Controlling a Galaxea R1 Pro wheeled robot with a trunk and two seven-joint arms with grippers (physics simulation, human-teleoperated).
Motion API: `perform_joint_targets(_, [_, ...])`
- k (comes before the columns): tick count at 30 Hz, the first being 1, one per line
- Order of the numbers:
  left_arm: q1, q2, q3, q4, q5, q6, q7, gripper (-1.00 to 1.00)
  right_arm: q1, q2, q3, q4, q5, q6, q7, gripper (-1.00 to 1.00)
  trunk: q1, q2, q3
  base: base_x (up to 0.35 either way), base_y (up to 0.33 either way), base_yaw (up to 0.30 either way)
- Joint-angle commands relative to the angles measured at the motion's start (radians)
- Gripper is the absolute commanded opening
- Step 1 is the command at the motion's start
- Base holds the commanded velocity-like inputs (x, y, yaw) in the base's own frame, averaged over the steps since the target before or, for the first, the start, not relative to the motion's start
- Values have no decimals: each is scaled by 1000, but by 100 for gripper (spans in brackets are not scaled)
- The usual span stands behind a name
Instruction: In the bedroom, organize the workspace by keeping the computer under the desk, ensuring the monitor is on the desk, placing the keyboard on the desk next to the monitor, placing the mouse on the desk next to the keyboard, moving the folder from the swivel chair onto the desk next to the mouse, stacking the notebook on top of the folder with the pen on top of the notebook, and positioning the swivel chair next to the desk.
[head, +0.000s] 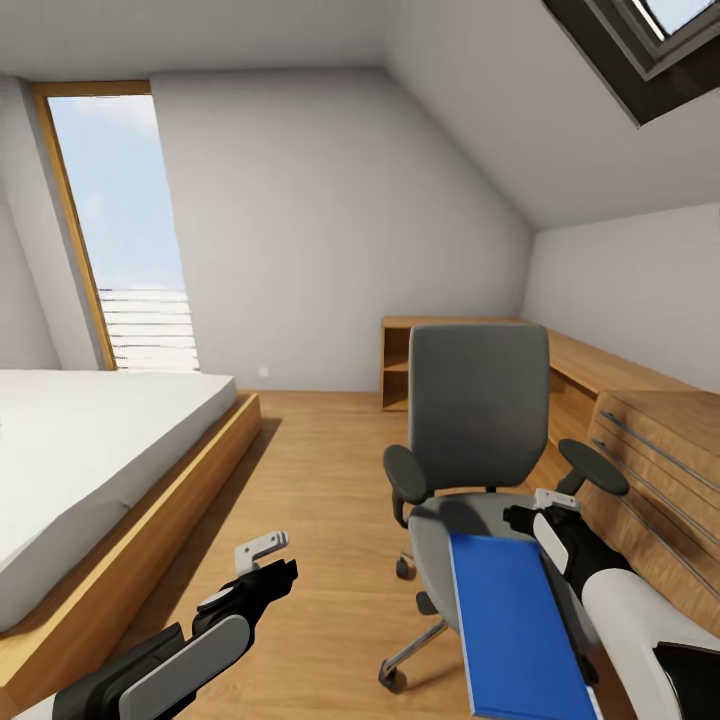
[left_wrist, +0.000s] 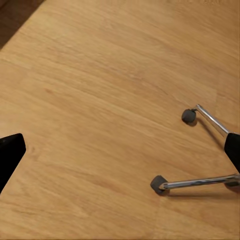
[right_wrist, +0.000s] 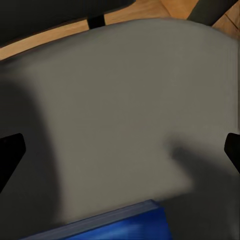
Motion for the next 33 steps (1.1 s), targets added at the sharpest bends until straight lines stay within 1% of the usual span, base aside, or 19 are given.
perform_joint_targets(1, [-1, 1, -1, -1, 0, 7, 5, 100, 0, 0, 0, -3, -11, 4, -6, 100, 0, -1, 0, 0, 0, 0])
perform_joint_targets(10, [-1, 1, -1, -1, 0, 7, 5, 100, 0, 0, 0, -20, -12, 12, -6, 100, 0, -1, 15, 0, 0, 0])
perform_joint_targets(18, [-1, 1, -1, -1, 1, 7, 5, 100, 3, 3, 0, -69, -12, 57, -6, 100, 0, -1, 27, 0, 0, 0])
perform_joint_targets(22, [-1, 1, -1, 0, 2, 7, 5, 100, 28, 4, 0, -118, -13, 72, -6, 100, 0, -1, 34, 0, 0, 0])
perform_joint_targets(26, [-1, 1, -1, 0, 3, 7, 5, 100, 68, 9, 0, -186, -14, 99, -6, 100, 0, -1, 40, 0, 0, 0])
perform_joint_targets(27, [-1, 1, -1, 0, 3, 7, 5, 100, 90, 13, 0, -232, -15, 120, -6, 100, 0, -1, 41, 0, 0, 0])
perform_joint_targets(33, [-1, 1, 0, 0, 3, 7, 5, 100, 159, 24, -2, -392, -17, 198, -8, 100, 0, -1, 45, 0, 0, 0])
